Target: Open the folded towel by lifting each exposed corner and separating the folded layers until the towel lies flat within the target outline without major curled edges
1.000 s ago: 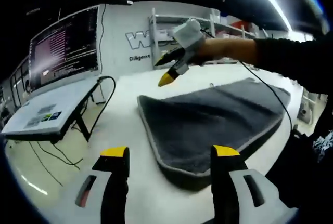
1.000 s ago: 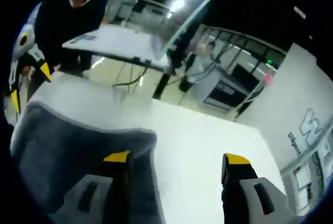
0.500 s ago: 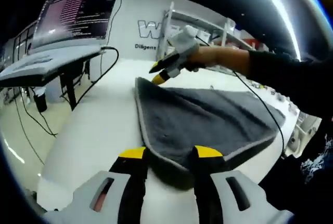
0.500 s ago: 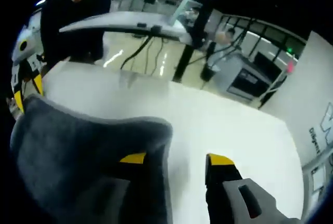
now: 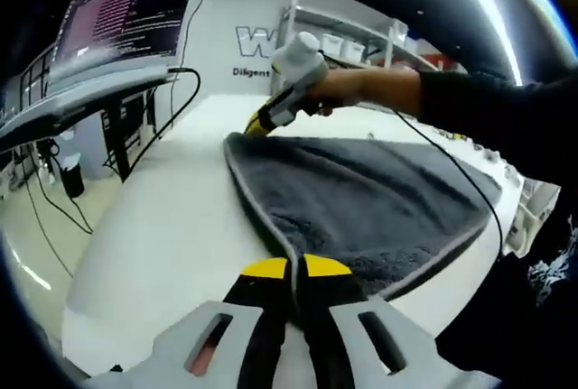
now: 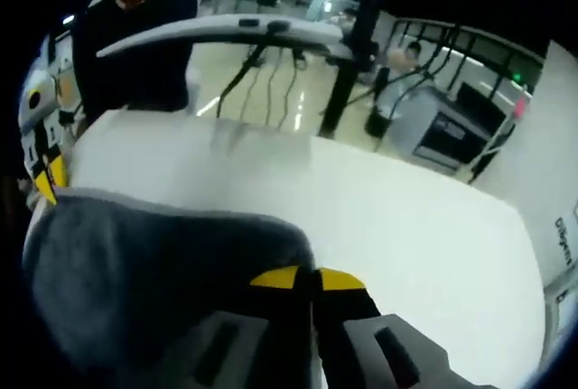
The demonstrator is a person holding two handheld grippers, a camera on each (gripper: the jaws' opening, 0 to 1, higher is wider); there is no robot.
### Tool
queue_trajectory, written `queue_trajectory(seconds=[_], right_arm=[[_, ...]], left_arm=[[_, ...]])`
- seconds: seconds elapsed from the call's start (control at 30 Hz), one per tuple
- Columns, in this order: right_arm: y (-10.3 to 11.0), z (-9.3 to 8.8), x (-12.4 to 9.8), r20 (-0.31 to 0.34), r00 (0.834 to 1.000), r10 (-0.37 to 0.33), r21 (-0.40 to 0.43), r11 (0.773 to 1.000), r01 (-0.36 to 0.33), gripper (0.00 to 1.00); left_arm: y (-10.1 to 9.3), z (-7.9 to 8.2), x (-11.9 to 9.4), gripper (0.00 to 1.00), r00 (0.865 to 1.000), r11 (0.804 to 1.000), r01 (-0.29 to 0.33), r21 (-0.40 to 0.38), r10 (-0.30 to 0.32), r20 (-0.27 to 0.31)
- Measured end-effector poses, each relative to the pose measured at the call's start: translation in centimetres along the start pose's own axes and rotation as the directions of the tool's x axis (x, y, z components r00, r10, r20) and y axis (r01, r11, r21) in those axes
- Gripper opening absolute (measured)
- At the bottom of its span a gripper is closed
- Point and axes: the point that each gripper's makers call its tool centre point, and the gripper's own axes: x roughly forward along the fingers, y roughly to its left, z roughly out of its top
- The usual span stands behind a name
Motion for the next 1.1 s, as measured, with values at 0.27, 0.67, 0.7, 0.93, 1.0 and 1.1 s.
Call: queue_trajectory(seconds=[0.27,0.67,0.7,0.93,1.0,1.1], right_arm=[[-1.8,-0.1,0.4,-0.034,0.997,-0.074,-0.072,0.995,0.072,0.0],[-4.8,0.4,-0.7,0.039,0.975,-0.217,-0.046,0.975,0.218,0.14],[-5.1,0.9,-1.5,0.078,0.972,-0.222,-0.011,0.975,0.224,0.18],[-7.5,1.3,-7.3,0.173,0.935,-0.309,0.099,0.95,0.295,0.52],[-7.5,0.8,-8.8,0.172,0.929,-0.328,0.104,0.944,0.314,0.74],[-7.1,0.8,-11.1,0.2,0.905,-0.376,0.124,0.926,0.357,0.97]], left_arm=[[1.7,0.2,-0.3,0.02,1.0,1.0,-0.019,0.007,0.019,0.012],[4.1,0.9,0.7,0.02,0.997,0.998,-0.066,-0.006,0.067,0.043],[4.1,0.9,0.6,0.03,0.997,0.998,-0.069,-0.005,0.07,0.041],[5.0,2.1,-0.6,0.53,0.982,0.983,-0.164,0.082,0.154,0.112],[5.2,3.4,-1.5,0.8,0.96,0.964,-0.239,0.12,0.216,0.181],[4.4,5.9,-2.8,0.99,0.931,0.957,-0.269,0.112,0.228,0.285]])
